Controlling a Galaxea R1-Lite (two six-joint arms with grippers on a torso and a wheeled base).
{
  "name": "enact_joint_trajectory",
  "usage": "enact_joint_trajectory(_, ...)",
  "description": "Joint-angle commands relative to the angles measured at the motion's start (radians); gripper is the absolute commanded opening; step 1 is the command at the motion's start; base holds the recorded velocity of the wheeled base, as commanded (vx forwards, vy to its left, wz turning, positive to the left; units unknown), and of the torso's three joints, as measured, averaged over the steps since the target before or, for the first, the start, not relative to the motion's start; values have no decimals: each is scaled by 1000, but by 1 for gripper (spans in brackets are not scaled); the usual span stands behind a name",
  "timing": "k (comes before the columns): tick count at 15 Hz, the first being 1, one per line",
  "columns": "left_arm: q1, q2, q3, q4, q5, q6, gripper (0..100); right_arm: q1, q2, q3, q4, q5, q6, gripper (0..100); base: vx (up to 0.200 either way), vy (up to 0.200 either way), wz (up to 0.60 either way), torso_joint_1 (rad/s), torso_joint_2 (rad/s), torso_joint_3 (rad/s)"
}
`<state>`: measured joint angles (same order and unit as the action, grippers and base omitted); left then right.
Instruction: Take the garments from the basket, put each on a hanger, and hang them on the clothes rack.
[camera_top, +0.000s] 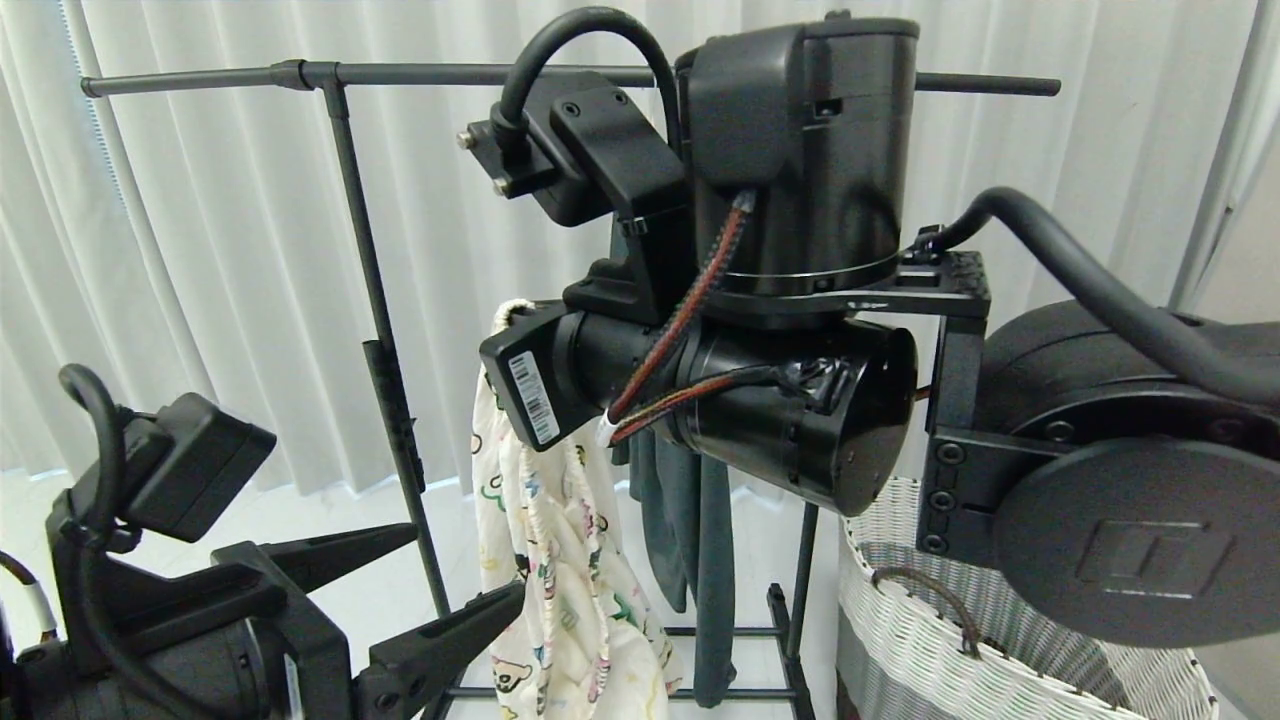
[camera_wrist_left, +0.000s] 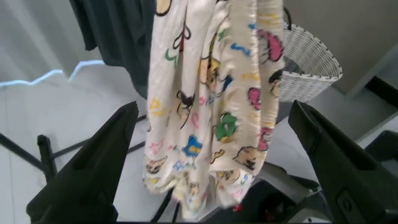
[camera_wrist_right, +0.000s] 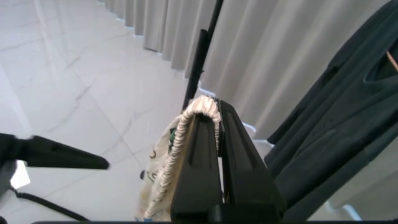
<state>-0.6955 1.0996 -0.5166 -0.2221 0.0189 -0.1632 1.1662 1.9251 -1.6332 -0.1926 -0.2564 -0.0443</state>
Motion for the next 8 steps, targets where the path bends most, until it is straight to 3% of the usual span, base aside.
enact_joint_trajectory(1, -1, 56, -2, -29, 1, -1, 100, 4, 0, -8, 2, 0, 0, 0, 0, 0, 0, 0, 0, 0)
enact_joint_trajectory(5, -68, 137, -5, -121, 4, 1, 100, 1, -1, -8, 1, -1, 0, 0, 0, 0, 0, 0, 0, 0)
enact_joint_trajectory(8, 11, 200, 6, -143, 65, -1, 100, 1, -5, -8, 2, -1, -2, 0, 0, 0, 0, 0, 0, 0)
